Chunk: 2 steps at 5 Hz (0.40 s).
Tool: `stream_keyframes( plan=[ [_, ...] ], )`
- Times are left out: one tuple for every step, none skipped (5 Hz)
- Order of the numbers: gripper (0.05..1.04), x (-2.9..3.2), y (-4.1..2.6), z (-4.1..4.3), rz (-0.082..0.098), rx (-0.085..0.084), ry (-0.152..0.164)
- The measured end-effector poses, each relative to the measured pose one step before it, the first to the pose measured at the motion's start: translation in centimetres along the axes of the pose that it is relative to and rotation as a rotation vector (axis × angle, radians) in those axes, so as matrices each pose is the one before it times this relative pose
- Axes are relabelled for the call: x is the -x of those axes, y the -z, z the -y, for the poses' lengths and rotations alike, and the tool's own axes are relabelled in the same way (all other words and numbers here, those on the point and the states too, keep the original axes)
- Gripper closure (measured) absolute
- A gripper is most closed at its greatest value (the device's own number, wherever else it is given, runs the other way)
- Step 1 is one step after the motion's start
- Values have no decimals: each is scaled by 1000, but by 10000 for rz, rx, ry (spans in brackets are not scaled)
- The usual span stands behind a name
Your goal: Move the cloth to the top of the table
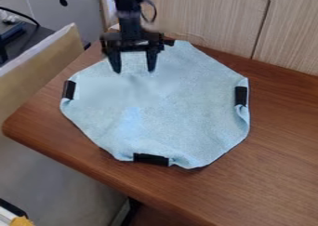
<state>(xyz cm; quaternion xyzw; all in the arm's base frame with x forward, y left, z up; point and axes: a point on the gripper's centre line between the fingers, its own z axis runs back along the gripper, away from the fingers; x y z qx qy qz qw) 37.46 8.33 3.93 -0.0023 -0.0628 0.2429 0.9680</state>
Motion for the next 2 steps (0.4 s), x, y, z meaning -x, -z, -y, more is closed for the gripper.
stream_keyframes(
  plan=[
    [84, 214, -2720, -656, 272, 51, 79],
    [84, -78, -169, -118, 40, 29, -78]
  ],
)
